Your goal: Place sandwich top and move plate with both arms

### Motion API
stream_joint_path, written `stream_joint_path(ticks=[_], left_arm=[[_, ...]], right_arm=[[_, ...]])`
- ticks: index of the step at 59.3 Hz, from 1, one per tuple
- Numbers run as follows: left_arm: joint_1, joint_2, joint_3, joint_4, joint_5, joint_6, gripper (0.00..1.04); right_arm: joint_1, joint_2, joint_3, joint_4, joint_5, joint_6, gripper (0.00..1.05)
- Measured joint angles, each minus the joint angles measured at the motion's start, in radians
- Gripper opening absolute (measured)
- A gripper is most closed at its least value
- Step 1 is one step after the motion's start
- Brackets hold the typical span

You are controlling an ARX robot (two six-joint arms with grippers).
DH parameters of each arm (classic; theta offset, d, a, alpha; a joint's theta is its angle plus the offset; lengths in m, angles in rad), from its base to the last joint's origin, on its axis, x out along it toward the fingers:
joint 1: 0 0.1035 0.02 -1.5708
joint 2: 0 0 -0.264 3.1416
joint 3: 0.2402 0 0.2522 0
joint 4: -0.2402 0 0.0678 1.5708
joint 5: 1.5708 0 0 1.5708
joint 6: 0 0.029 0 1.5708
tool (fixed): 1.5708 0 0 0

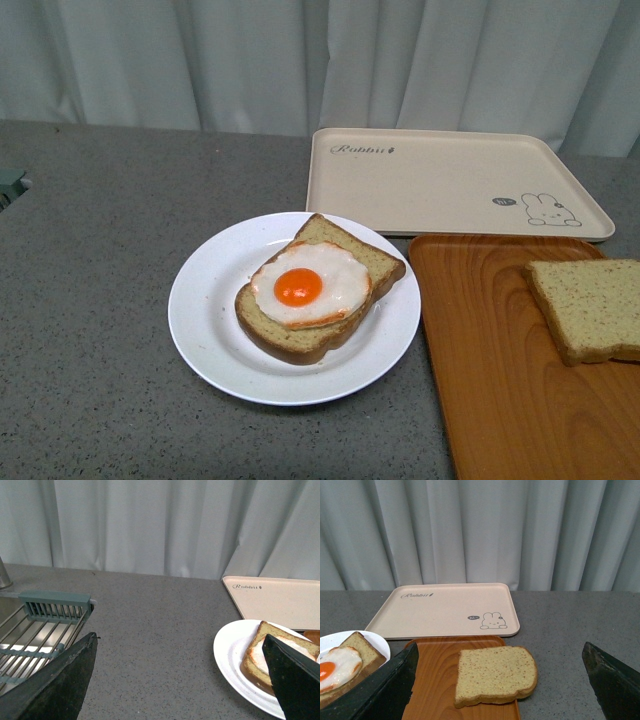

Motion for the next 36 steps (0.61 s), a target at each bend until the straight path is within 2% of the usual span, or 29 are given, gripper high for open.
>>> stream_joint_path(ticks=[36], left_arm=[[0.0,0.0,0.0,0.0,0.0,0.0,0.98]], right_arm=[[0.0,0.0,0.0,0.0,0.0,0.0,0.96]])
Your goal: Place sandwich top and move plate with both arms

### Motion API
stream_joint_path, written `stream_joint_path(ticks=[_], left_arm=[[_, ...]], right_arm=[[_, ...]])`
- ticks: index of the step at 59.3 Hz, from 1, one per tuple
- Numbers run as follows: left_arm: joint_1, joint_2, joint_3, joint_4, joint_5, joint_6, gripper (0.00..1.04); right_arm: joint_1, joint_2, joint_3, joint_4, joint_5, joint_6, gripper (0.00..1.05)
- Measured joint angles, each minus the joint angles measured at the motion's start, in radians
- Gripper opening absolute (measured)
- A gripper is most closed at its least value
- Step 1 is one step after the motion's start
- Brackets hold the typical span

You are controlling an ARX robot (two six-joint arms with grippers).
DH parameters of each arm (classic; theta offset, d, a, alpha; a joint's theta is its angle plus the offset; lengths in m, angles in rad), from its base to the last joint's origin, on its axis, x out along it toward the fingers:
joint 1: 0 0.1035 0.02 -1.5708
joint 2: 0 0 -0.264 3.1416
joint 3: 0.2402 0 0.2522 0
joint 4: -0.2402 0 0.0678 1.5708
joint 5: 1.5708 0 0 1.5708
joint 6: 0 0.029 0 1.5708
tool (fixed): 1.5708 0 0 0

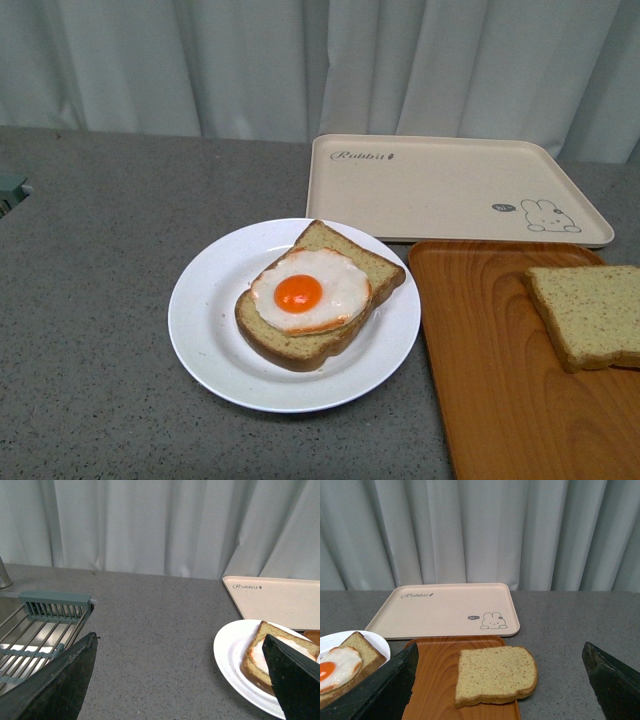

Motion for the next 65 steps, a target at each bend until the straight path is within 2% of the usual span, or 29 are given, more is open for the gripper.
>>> stream_joint_path(ticks=[65], left_arm=[[0.0,0.0,0.0,0.0,0.0,0.0,0.98]], right_arm=[[0.0,0.0,0.0,0.0,0.0,0.0,0.96]])
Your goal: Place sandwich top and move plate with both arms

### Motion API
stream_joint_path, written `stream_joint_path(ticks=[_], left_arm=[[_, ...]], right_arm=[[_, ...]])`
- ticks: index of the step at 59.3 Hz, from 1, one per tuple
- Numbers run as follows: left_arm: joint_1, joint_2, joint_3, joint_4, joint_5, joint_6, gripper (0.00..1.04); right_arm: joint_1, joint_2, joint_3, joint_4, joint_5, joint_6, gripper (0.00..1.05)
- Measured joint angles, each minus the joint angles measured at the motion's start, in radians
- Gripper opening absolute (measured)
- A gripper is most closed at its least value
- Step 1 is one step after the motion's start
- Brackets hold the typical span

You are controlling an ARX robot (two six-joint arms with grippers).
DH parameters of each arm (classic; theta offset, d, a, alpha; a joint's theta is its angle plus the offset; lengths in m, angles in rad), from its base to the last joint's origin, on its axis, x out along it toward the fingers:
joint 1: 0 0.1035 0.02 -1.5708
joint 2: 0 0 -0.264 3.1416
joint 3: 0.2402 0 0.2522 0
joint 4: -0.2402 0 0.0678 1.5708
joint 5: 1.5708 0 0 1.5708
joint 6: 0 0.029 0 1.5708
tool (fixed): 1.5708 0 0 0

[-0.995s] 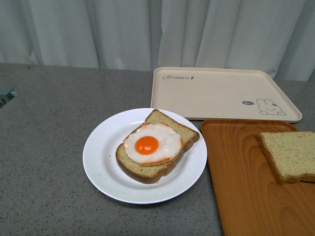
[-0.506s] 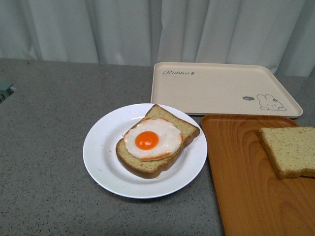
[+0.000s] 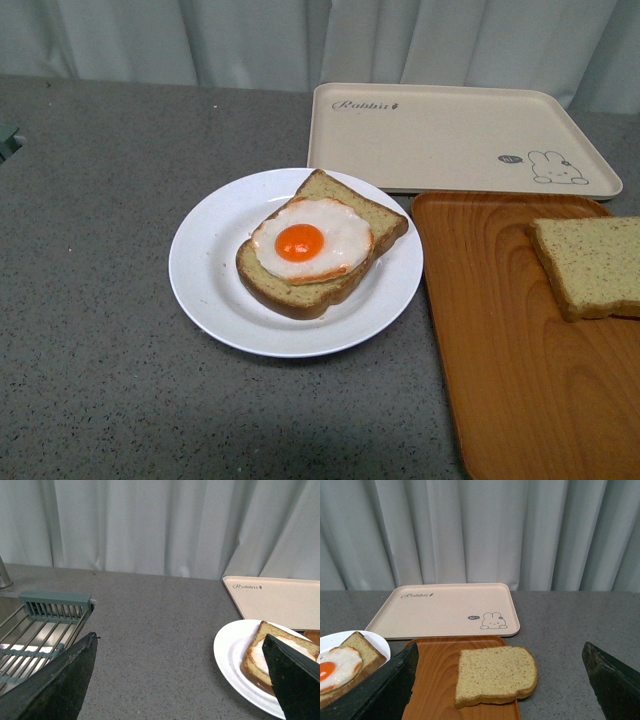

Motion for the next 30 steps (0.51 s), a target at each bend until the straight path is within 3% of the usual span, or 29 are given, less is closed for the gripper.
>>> stream_joint_path(ticks=[6,11,17,23,30], left_arm=[[0.0,0.0,0.0,0.0,0.0,0.0,0.98],[0.0,0.0,0.0,0.0,0.0,0.0,0.98],[0.0,0.0,0.0,0.0,-0.001,0.0,0.98],[0.0,0.0,0.0,0.0,0.0,0.0,0.98],[0.0,0.0,0.0,0.0,0.0,0.0,0.98]], right_arm=[[-0.001,0.003,0.001,-0.005,-0.008,0.007,0.96],[-0.032,0.092,0.072,-0.188,-0.159,0.124,0.96],[-0.055,0.15,0.091,-0.266,-0.214,0.25,0.96],[-0.129,0.268,0.115,-0.139,-0.235,0.28,0.96],[-0.242,0.694,0.224,0.181,-0.201,0.297,0.96]])
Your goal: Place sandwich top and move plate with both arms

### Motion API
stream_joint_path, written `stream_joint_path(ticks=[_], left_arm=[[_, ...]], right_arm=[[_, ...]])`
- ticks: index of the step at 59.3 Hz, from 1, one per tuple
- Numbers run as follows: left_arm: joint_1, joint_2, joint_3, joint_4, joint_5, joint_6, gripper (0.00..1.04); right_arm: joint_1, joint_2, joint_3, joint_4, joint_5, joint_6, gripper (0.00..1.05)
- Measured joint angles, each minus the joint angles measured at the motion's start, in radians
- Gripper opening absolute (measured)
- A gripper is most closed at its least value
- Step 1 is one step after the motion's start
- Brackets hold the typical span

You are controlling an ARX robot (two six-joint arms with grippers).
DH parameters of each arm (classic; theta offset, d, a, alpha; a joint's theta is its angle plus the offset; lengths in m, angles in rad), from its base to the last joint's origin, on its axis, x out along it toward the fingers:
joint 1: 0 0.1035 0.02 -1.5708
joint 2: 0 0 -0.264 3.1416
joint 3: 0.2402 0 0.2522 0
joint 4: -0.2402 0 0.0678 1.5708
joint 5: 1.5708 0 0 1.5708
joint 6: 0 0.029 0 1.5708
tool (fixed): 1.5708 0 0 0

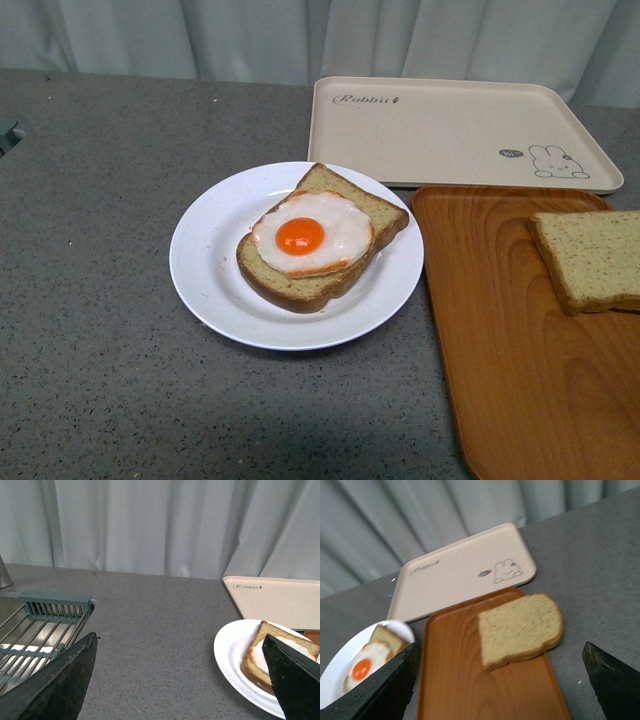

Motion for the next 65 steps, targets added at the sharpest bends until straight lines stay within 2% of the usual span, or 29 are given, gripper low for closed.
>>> stream_joint_path(ticks=[8,17,38,65], left_arm=[[0.0,0.0,0.0,0.0,0.0,0.0,0.98],[0.0,0.0,0.0,0.0,0.0,0.0,0.98],[0.0,0.0,0.0,0.0,0.0,0.0,0.98],[0.0,0.0,0.0,0.0,0.0,0.0,0.98]], right_arm=[[-0.016,0.483,0.148,0.203,0.095,0.01,0.96],[-0.02,0.758,0.226,0.258,0.16,0.015,0.96],[-0.063,0.986,0.304,0.277,0.182,0.055,0.96],[-0.035,1.104,0.316,0.307,0.141,0.261,0.96]])
